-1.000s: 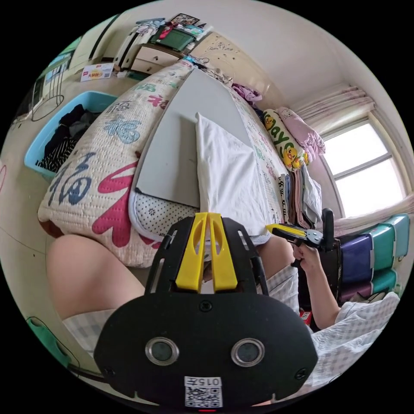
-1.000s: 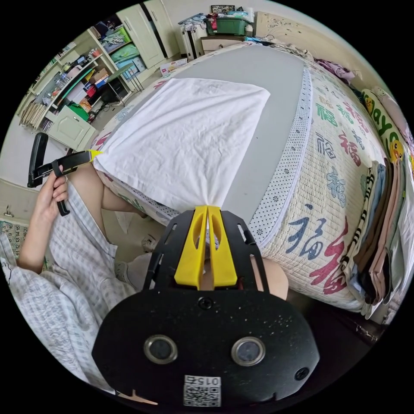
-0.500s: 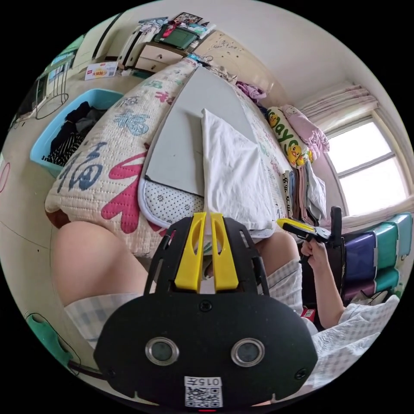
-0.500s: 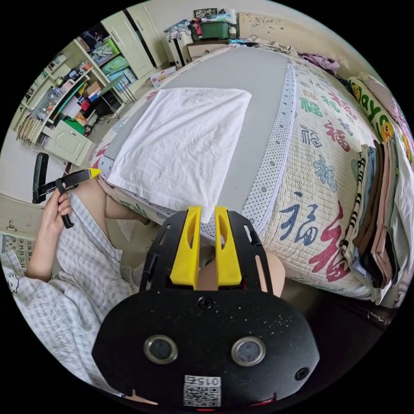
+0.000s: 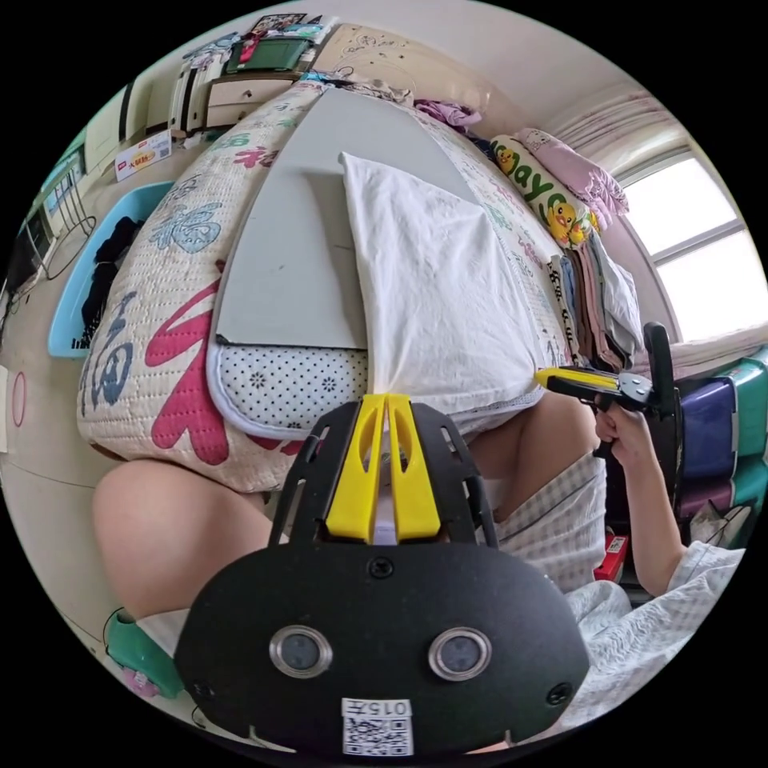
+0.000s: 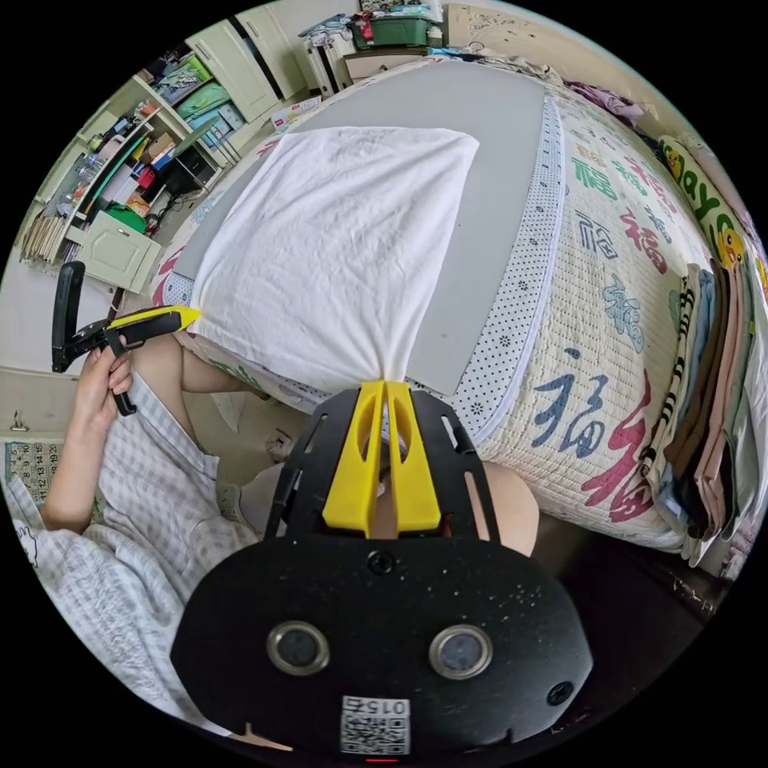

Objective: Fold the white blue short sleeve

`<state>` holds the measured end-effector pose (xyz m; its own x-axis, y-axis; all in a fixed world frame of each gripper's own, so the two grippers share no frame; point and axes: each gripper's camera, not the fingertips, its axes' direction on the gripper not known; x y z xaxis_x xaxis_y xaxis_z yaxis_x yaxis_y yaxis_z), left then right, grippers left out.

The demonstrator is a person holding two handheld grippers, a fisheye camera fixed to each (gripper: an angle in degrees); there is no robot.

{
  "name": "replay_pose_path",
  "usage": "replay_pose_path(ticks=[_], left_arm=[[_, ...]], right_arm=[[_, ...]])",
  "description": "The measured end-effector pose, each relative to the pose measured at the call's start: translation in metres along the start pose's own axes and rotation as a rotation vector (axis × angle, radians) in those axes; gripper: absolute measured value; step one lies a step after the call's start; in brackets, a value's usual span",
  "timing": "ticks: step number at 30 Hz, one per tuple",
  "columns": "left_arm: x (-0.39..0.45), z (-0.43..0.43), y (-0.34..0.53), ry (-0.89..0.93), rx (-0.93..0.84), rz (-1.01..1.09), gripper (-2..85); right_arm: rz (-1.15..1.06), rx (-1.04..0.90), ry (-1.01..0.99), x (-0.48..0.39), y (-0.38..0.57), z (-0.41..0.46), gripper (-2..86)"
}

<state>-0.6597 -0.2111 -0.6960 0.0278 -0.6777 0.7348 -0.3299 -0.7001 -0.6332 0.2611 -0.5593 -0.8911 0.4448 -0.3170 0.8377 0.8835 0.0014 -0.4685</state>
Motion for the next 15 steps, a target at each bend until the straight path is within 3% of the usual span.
replay_pose_path(ticks=[5,10,15], left_arm=[[-0.013,-0.035,-0.011,0.052,0.063,0.040,1.1],[-0.035,-0.069,-0.070,0.080,0.163,0.028,6.4],[-0.022,-0.060,-0.154,0.049,0.174,0.093,7.2]], right_arm=[[0.072,0.056,-0.121,0.029,0.008,0.004,0.9],[0.166,0.252,-0.264,0.092,-0.005,-0.005,5.0],[0.161,0.222,-0.276,0.104,-0.059,0.030,6.9]])
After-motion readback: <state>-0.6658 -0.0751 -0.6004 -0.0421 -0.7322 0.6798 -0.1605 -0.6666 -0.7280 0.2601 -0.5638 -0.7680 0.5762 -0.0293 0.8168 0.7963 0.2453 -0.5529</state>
